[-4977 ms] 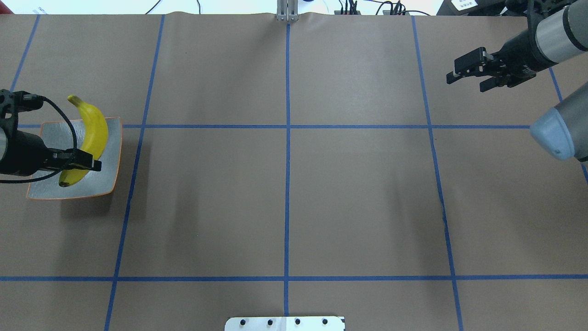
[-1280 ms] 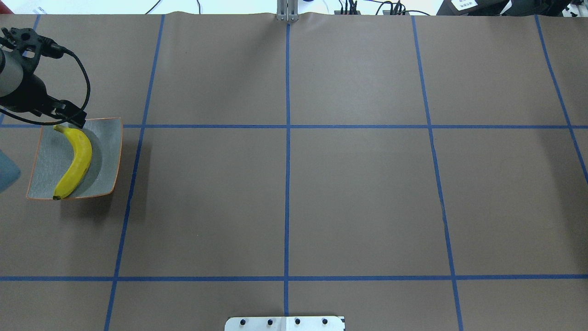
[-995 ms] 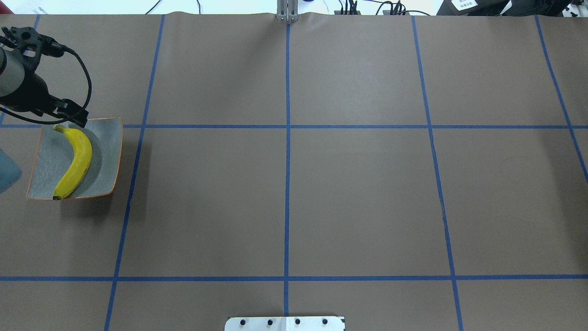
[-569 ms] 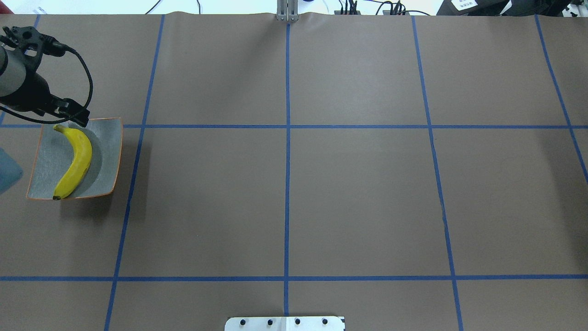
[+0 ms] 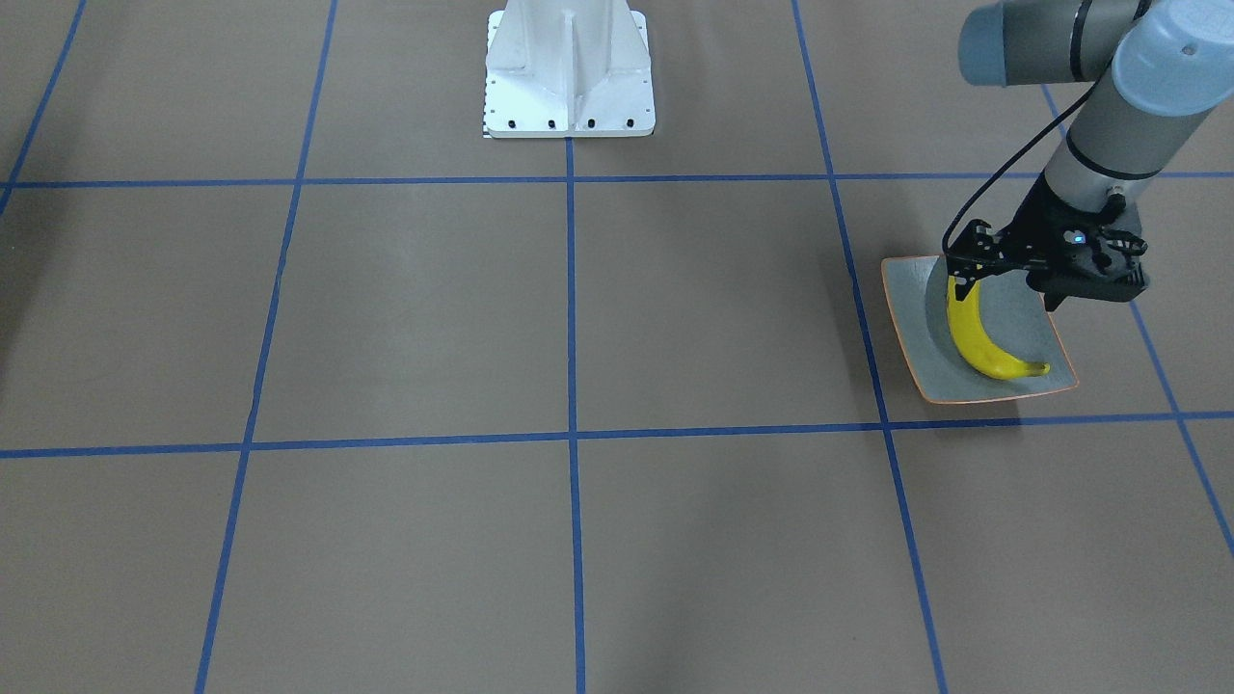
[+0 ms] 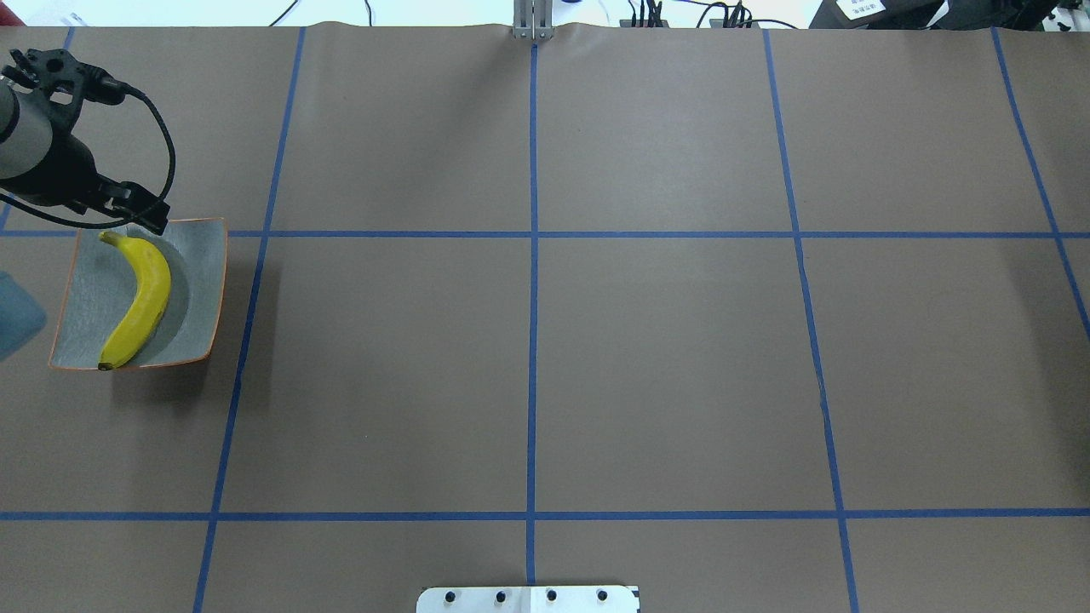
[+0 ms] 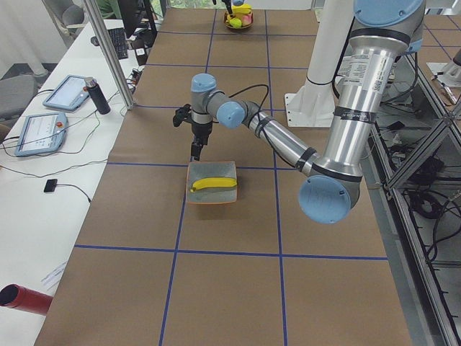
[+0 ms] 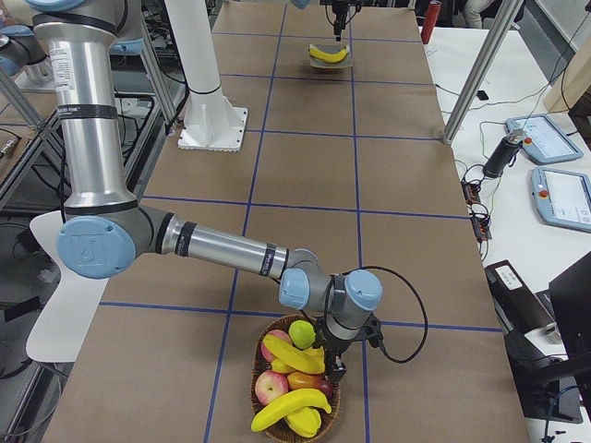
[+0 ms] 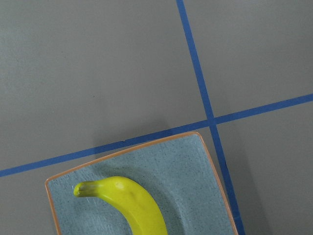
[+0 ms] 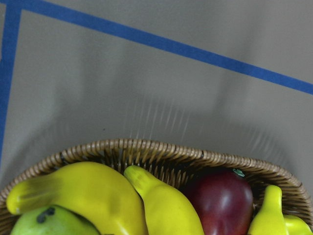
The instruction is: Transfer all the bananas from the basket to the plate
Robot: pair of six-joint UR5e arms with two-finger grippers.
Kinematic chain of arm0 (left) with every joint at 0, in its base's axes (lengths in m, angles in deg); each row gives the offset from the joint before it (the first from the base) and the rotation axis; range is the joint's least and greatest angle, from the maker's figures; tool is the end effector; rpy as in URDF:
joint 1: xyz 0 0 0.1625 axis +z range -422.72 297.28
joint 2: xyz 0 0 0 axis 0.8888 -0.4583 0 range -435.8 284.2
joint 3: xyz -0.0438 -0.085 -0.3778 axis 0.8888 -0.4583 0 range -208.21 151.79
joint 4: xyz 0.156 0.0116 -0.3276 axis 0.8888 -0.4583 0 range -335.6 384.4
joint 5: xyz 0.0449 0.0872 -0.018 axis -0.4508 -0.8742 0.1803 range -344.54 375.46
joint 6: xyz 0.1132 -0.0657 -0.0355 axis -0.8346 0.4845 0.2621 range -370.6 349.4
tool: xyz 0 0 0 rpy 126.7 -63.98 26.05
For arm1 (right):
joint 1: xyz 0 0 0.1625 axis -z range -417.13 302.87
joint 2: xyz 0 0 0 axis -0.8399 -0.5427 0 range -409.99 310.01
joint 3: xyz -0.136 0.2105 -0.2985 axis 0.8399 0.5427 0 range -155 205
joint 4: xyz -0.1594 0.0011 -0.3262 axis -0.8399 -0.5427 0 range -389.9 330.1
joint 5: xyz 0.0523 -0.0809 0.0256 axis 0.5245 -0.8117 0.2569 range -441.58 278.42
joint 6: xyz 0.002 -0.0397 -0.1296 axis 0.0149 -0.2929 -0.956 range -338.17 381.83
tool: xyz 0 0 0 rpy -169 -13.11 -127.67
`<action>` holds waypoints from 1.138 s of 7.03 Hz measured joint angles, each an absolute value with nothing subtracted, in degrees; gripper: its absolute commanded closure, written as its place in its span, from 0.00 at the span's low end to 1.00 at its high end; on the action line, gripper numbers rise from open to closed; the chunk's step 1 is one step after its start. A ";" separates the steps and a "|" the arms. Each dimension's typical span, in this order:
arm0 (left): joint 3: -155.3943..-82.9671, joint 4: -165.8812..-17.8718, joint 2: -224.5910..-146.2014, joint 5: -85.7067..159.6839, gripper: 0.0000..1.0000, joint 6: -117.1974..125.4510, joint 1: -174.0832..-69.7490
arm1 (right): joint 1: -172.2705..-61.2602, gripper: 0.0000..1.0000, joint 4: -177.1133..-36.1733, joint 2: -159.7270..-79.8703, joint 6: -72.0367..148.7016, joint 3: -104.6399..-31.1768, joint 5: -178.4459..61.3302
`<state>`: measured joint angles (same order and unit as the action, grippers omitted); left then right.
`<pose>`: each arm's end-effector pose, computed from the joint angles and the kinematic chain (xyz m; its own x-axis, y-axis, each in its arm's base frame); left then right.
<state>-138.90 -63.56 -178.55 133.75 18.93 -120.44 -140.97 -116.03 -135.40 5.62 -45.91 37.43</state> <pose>0.2168 -0.4723 0.4065 0.7577 0.2350 -0.6088 -0.0947 0.9626 0.2538 0.0205 -0.4389 0.7705 0.8146 -0.2775 0.5093 0.3467 0.9369 -0.0442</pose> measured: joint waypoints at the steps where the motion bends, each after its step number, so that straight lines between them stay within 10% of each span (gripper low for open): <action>1: -138.85 -63.57 -178.60 133.75 0.00 18.91 -120.41 | -140.86 0.26 -116.03 -135.38 5.51 -45.70 37.43; 4: -138.80 -63.58 -178.63 133.76 0.00 18.84 -120.38 | -140.20 0.33 -116.03 -135.42 5.38 -45.51 36.72; 6: -138.86 -63.52 -178.73 133.77 0.00 18.84 -120.38 | -140.12 0.83 -116.03 -135.42 5.32 -45.49 36.26; 8: -138.92 -63.47 -178.94 133.83 0.00 18.86 -120.38 | -140.11 1.00 -115.99 -135.53 5.33 -45.58 36.21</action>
